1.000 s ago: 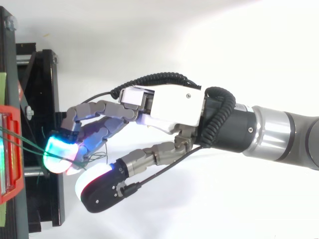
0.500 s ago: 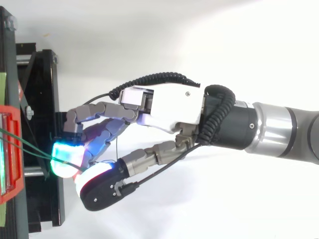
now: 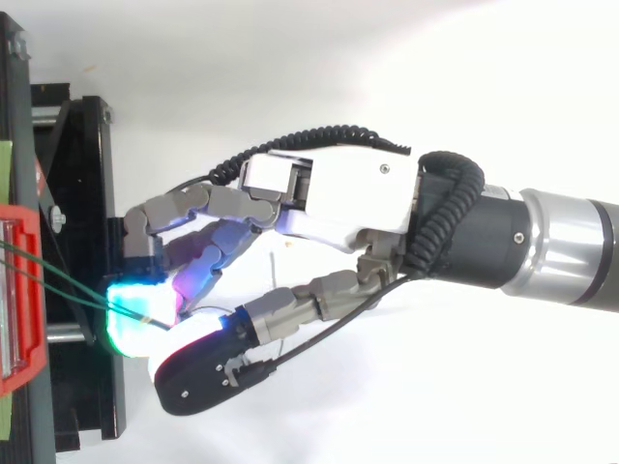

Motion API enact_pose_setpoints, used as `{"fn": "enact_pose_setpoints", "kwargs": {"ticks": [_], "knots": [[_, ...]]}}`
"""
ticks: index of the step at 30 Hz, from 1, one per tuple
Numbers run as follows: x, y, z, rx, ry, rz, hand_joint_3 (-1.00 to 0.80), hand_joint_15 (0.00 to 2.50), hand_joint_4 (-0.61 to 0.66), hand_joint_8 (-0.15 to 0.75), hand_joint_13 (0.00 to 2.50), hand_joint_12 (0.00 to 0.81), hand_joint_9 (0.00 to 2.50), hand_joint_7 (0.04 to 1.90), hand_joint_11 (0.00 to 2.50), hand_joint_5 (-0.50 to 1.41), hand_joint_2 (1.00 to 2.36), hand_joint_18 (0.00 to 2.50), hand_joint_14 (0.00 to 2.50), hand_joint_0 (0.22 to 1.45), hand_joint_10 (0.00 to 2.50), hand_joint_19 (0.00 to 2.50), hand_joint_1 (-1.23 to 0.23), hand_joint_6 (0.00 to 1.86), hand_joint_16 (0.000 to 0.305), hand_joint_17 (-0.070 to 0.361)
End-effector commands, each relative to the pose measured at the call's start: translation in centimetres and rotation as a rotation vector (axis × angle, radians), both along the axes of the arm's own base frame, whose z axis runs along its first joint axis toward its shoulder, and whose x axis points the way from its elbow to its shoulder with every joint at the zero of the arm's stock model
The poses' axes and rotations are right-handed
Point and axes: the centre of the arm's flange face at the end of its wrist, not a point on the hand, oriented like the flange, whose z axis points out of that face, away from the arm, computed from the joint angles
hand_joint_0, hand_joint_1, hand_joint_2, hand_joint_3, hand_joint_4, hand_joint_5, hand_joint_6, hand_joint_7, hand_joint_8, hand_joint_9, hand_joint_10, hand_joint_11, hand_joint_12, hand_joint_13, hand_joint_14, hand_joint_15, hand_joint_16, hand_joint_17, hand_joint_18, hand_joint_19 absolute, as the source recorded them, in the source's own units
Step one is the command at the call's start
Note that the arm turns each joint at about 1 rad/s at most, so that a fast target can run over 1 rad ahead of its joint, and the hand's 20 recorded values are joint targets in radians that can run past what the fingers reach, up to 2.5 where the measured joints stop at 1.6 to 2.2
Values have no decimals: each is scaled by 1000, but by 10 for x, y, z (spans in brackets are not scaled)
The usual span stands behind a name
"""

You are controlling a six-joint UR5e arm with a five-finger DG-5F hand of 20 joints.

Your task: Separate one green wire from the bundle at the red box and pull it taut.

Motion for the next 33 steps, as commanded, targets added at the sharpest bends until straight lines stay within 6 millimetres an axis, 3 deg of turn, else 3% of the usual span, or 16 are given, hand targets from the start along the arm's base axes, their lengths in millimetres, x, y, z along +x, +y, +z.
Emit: {"fn": "enact_pose_setpoints", "kwargs": {"ticks": [1,5,8,18,26,33], "knots": [[1,-1,2,-7,-5,-17,-256,229,217,306,567,388,859,1205,445,-161,1017,545,9,594,17,393,-766,817,56,126],[1,-1,2,-9,-6,-25,-291,233,229,309,566,390,882,1238,455,-145,1015,543,9,594,15,394,-757,830,56,126],[1,-3,2,-7,-6,-28,-420,233,229,318,594,397,919,1234,453,-130,1007,576,9,563,15,405,-668,820,57,128],[1,-4,2,-8,-6,-31,-373,243,223,320,609,396,966,1262,464,-116,1010,599,9,584,17,424,-604,804,56,126],[1,-10,4,-27,5,-53,-196,263,271,331,629,405,1022,1401,608,-119,1019,623,10,577,19,412,-708,858,56,126],[3,-17,11,-29,13,-57,-231,265,213,315,592,399,937,1333,615,-146,1018,596,10,601,21,404,-822,879,56,125]]}}
